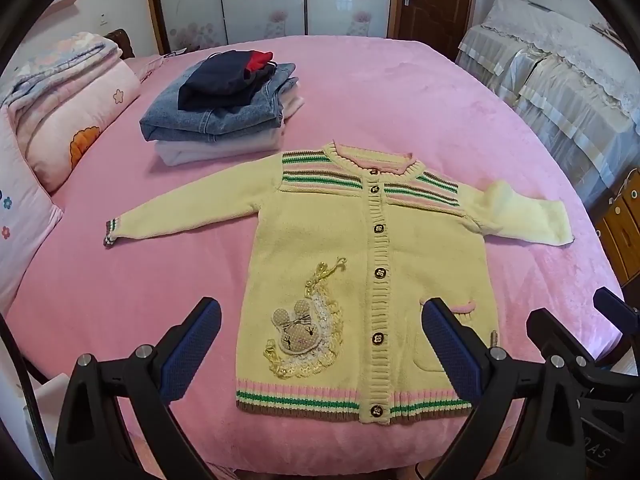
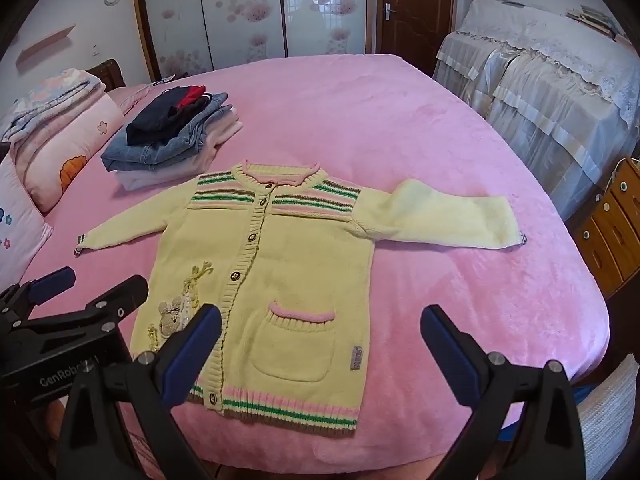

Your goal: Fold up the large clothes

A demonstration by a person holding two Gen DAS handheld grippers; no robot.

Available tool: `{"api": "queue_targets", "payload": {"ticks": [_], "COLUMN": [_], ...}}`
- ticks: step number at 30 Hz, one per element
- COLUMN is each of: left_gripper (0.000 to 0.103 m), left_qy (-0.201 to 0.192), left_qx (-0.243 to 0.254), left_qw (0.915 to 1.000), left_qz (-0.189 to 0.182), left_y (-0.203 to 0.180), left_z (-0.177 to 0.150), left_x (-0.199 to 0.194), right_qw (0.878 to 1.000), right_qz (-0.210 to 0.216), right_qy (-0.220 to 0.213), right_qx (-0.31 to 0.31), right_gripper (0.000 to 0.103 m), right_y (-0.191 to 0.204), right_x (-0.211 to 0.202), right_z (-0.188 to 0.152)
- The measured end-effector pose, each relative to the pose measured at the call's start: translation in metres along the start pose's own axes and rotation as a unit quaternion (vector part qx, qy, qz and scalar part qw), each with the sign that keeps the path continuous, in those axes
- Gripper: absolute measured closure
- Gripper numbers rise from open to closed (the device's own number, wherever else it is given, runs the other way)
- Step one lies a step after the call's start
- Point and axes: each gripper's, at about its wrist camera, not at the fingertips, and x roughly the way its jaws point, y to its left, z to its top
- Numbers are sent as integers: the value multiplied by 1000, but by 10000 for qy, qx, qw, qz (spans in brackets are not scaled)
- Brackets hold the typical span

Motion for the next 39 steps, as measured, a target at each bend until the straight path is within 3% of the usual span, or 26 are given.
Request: {"api": "queue_targets", "payload": {"ticks": [39], "left_gripper": [3], "left_qy": [-196], "left_qx": [6], "left_qw": [9998], "left_qz": [-22], "left_y": [-9], "left_z": [-4], "left_x": [-29], "right_qw": [9996], "right_qz": [-63], "right_qy": [-261], "right_qx": [-7], "right_gripper": [3], "right_y": [-16], "right_x": [-34], "right_z": [-1]}}
